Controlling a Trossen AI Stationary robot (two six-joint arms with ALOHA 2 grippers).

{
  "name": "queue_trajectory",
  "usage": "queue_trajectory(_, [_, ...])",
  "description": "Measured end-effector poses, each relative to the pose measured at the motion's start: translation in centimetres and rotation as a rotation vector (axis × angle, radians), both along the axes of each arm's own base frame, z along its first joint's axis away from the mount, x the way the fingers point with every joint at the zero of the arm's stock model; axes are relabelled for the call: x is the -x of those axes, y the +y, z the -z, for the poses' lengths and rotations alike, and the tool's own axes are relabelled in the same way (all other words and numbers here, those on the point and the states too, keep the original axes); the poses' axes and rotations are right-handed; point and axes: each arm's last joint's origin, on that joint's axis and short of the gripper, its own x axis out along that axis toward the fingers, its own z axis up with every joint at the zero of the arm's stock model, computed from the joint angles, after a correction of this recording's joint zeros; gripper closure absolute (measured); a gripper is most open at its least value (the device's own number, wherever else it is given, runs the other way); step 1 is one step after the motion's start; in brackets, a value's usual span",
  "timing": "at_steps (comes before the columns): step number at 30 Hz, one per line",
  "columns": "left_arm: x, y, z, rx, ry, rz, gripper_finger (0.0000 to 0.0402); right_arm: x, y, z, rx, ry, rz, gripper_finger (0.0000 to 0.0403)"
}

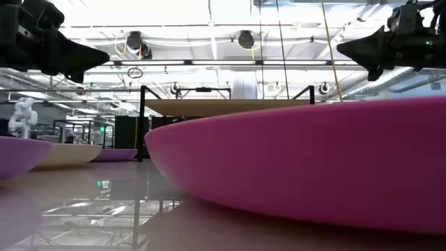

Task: Place and stack plates onto a shelf
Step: Put the top black plate on the shelf

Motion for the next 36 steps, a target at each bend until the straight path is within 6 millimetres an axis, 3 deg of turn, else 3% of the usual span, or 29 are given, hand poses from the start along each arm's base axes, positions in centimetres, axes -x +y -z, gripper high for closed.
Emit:
queue_trajectory(10, [0.0,0.0,0.0,0.000,0.000,0.000,0.0355,0.0,0.0,-0.1,0.063,0.010,0.009,0.0379])
queue_trajectory(20, [0.0,0.0,0.0,0.000,0.000,0.000,0.0355,-0.5,0.3,-0.1,0.173,0.072,-0.110,0.0379])
queue_trajectory(23, [0.0,0.0,0.0,0.000,0.000,0.001,0.0355,-0.6,0.5,-1.8,0.206,0.059,-0.148,0.0379])
queue_trajectory(36, [0.0,0.0,0.0,0.000,0.000,0.000,0.0355,-5.9,1.0,-2.1,0.226,0.416,-0.315,0.0373])
